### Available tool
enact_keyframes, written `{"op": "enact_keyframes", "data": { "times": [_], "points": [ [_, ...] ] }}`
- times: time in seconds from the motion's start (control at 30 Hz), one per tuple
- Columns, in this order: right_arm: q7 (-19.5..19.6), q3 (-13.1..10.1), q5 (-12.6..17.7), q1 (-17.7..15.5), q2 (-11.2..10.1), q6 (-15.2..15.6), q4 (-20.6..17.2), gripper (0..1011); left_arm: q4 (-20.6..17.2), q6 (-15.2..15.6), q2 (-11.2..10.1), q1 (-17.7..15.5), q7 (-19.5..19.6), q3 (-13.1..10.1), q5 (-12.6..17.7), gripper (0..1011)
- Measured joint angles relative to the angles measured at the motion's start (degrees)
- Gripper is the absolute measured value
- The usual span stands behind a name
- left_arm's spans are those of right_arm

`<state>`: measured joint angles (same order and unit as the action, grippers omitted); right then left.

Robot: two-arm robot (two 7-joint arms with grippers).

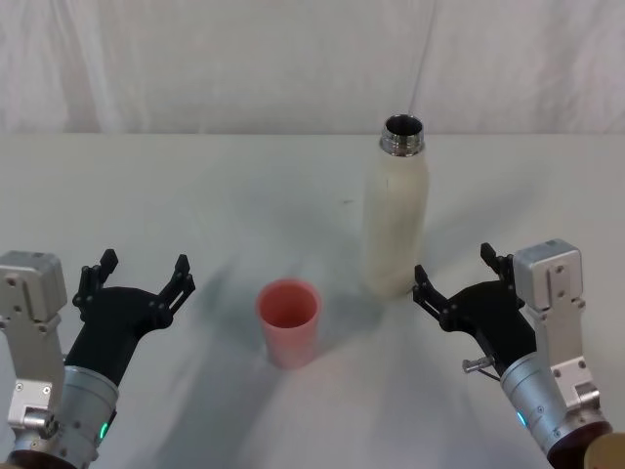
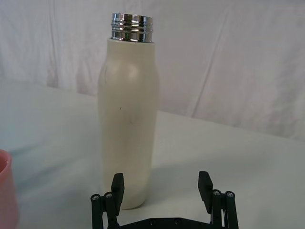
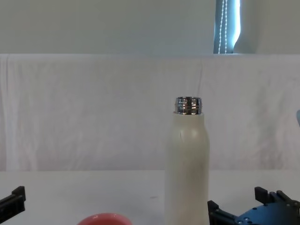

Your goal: Grasp the thermos with one hand and pour water into the cup lid.

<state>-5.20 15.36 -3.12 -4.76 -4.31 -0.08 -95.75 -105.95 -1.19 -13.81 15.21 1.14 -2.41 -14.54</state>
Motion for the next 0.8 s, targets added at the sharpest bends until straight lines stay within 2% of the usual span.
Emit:
{"op": "enact_keyframes", "data": {
  "times": [0.8],
  "points": [
    [1.16,-1.29,-1.8,0.24,1.87,-0.81,0.59,1002,0.0,0.0,0.0,0.0,0.0,0.0,0.0,1001]
  ]
}}
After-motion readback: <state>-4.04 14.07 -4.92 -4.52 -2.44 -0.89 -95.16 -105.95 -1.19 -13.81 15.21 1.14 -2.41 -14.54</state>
